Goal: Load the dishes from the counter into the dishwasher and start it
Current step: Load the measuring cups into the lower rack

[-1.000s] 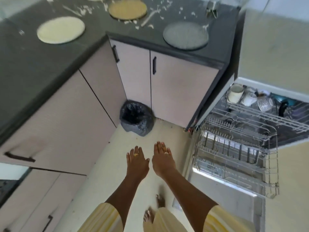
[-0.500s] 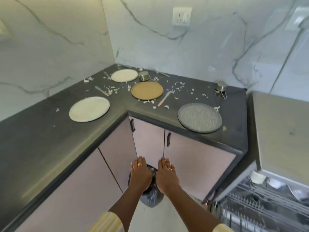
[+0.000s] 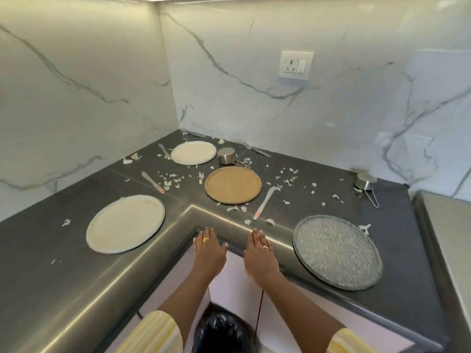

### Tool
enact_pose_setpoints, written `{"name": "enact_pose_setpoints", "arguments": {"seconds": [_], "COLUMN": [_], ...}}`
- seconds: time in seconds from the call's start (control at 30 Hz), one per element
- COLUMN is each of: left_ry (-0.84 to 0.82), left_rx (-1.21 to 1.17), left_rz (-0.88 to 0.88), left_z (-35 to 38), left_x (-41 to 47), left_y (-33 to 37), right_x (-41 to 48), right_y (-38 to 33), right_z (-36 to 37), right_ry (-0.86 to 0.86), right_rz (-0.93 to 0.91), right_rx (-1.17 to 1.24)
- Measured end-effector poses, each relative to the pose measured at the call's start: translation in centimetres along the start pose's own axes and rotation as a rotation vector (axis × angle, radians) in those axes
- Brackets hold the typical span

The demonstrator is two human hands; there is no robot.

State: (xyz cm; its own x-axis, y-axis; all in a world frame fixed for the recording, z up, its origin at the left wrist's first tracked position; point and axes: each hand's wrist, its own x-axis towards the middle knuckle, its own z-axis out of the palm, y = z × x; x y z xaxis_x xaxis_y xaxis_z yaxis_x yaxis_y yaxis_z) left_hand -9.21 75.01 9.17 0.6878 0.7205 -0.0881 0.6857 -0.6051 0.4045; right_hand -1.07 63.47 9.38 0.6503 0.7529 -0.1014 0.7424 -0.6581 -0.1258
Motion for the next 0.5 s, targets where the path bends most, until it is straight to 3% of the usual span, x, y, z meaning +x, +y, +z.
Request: {"name": "enact_pose_setpoints", "arguments": {"seconds": [0.17,0.27,0.5], "left_ry": [0.013,-0.065,-0.154], "left_rx": [0.104,0.200,-0.041], "left_rz": [0.021,0.114,-0.051], "left_z": [-2.0,-2.8,-3.0], "left_x": [8.5,14.1,24.7], "left_y": [0.6,2.0,7.7], "right_x": [6.1,9.9,15.8], "right_y": [1.1,2.9,8.2], "right_z": [-2.5,-3.8,-3.9], "right_ry": [0.038,0.096,0.131], "right_rz": [0.109,0.175,0.270], "right_rx": [0.096,0.106,0.116]}}
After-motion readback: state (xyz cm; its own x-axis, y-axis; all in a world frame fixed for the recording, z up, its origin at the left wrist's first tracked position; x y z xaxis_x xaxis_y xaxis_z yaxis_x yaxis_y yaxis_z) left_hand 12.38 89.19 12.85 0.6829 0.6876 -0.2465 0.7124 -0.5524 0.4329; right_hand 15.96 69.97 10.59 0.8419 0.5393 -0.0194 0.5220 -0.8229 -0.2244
